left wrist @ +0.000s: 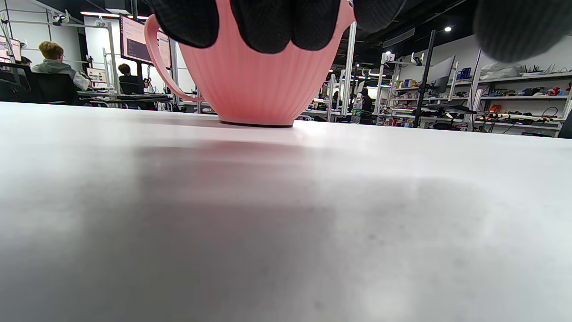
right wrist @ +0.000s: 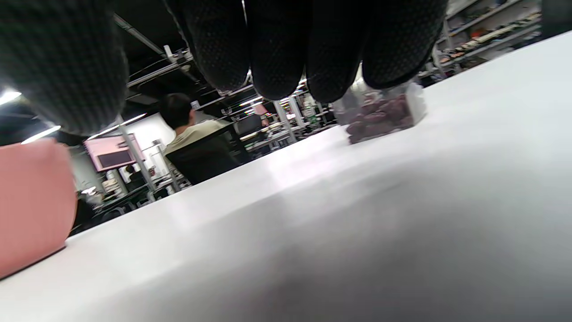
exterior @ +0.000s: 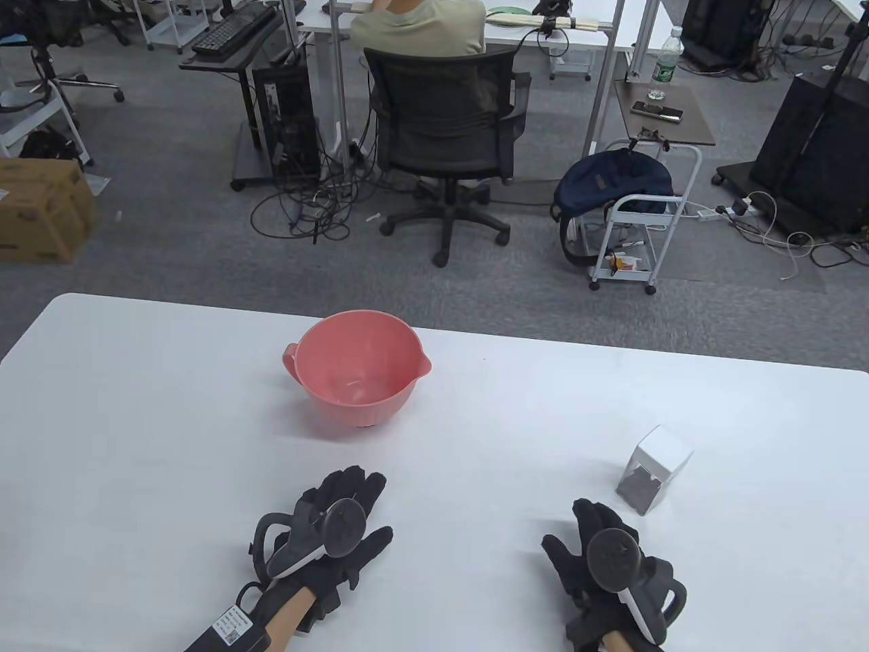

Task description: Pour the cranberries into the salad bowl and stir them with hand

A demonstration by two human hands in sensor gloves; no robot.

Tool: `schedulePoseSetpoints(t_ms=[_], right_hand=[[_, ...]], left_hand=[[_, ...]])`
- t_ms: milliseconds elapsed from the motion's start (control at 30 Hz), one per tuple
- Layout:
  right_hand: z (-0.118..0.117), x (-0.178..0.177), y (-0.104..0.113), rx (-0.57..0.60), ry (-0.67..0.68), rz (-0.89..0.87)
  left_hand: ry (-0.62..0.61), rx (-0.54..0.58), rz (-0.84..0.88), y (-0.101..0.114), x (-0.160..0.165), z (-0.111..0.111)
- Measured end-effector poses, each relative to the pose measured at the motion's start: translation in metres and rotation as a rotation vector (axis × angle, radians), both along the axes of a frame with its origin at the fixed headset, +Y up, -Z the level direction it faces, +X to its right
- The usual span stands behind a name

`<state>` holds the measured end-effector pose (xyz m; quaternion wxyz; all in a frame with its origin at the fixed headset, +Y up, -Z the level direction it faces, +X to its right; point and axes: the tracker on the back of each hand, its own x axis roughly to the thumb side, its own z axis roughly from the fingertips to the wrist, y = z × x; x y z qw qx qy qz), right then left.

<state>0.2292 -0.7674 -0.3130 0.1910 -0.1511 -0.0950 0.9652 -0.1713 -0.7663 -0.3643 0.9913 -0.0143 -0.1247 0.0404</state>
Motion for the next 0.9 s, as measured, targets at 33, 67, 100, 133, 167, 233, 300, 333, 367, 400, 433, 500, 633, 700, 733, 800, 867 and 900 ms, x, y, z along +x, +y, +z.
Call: schedulePoseSetpoints(t_ms=[33, 67, 100, 133, 167, 233, 300, 333, 367, 400, 433, 500, 633, 700, 733, 800, 867, 900], right_hand=[[0.0, 0.006, -0.001, -0.003, -0.032, -0.017], [0.001, 0.012, -0.002, -0.01, -0.063, -0.029], [0.001, 0.017, -0.003, -0.015, -0.09, -0.035], [0.002, 0.021, -0.003, -0.018, -0.115, -0.041], [0.002, 0.027, -0.004, -0.021, -0.146, -0.05], [0.003, 0.035, -0.005, -0.026, -0.192, -0.071], [0.004, 0.042, -0.007, -0.036, -0.241, -0.101], [0.003, 0.046, -0.009, -0.045, -0.265, -0.118], [0.003, 0.049, -0.01, -0.051, -0.28, -0.132], [0.002, 0.05, -0.011, -0.056, -0.285, -0.145], [0.0, 0.053, -0.011, -0.067, -0.29, -0.168], [-0.005, 0.06, -0.009, -0.058, -0.319, -0.219], [-0.017, 0.079, -0.004, -0.049, -0.4, -0.32], [-0.023, 0.087, -0.004, -0.055, -0.42, -0.408], [-0.027, 0.091, -0.005, -0.045, -0.434, -0.479], [-0.035, 0.097, -0.006, -0.049, -0.428, -0.554], [-0.042, 0.1, -0.007, -0.076, -0.425, -0.57], [-0.045, 0.102, -0.007, -0.108, -0.424, -0.569]], left_hand=[[-0.001, 0.009, -0.01, 0.0, 0.002, 0.0], [-0.005, 0.018, -0.027, 0.0, 0.003, 0.0], [-0.007, 0.023, -0.039, 0.0, 0.004, 0.0], [-0.009, 0.025, -0.041, 0.0, 0.005, 0.0], [-0.014, 0.021, -0.033, 0.0, 0.005, 0.0], [-0.026, 0.016, -0.02, 0.0, 0.007, 0.001], [-0.045, 0.016, -0.026, 0.0, 0.008, 0.002], [-0.047, 0.016, -0.026, 0.0, 0.008, 0.002], [-0.049, 0.015, -0.025, -0.001, 0.009, 0.001], [-0.049, 0.011, -0.026, -0.001, 0.008, 0.001], [-0.049, 0.006, -0.031, -0.002, 0.008, 0.0], [-0.044, 0.005, -0.033, -0.002, 0.007, -0.002], [-0.042, -0.004, -0.019, -0.003, 0.005, -0.003], [-0.051, -0.009, -0.026, -0.004, 0.006, -0.002], [-0.057, -0.013, -0.028, -0.005, 0.006, -0.001], [-0.062, -0.012, -0.03, -0.005, 0.008, 0.0], [-0.066, -0.011, -0.031, -0.006, 0.009, 0.0], [-0.068, -0.012, -0.029, -0.006, 0.009, 0.0]])
